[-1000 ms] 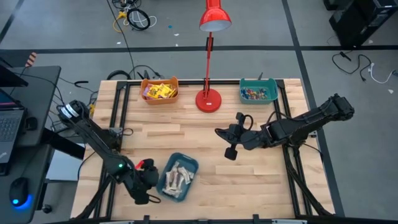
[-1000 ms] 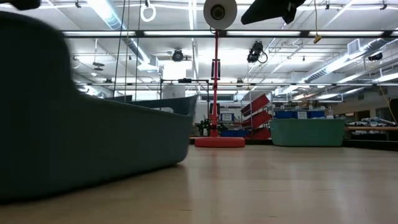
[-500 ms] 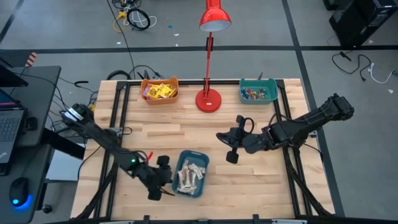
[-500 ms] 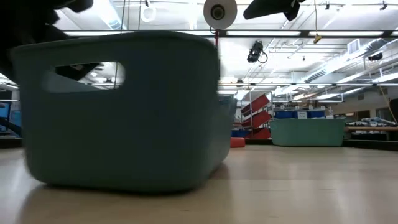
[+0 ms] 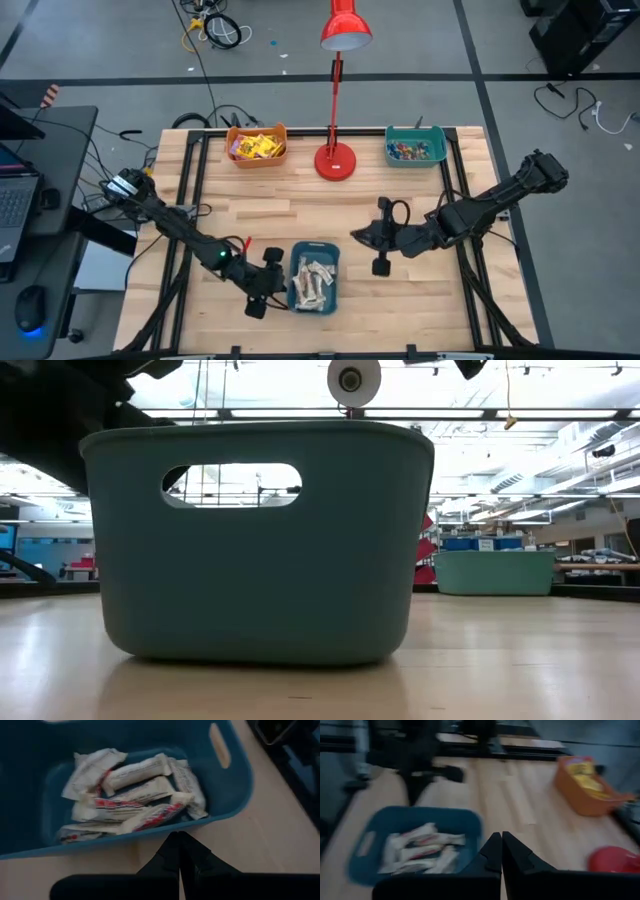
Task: Sort candy
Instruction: Move the blue bin to the bottom left of the table
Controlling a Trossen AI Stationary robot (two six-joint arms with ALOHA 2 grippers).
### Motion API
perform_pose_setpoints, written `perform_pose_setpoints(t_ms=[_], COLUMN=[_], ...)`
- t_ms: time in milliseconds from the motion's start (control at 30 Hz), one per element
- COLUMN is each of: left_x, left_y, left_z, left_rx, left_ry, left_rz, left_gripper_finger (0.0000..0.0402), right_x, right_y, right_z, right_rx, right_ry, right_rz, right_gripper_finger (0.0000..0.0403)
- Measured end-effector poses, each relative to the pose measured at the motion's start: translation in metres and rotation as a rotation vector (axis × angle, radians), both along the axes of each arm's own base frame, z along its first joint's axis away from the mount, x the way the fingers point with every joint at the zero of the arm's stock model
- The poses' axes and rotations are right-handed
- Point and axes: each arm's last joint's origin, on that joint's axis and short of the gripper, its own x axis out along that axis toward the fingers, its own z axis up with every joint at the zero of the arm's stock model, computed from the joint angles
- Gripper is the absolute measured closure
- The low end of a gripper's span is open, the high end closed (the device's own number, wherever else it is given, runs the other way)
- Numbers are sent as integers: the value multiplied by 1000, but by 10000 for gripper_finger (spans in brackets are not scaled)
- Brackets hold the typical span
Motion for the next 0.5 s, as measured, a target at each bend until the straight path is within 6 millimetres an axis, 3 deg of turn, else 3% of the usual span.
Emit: perform_pose_setpoints(t_ms=[200,500], left_x=[7,3], left_y=[10,27], left_z=[2,9], left_rx=[66,142], left_ry=[-42,-23], left_rz=[10,96], left_gripper_finger=[401,401], right_x=[6,29], right_y=[21,62], right_z=[-11,-59], right_rx=[60,261], right_ry=[38,158], right_rz=[176,362], right_gripper_finger=[403,403])
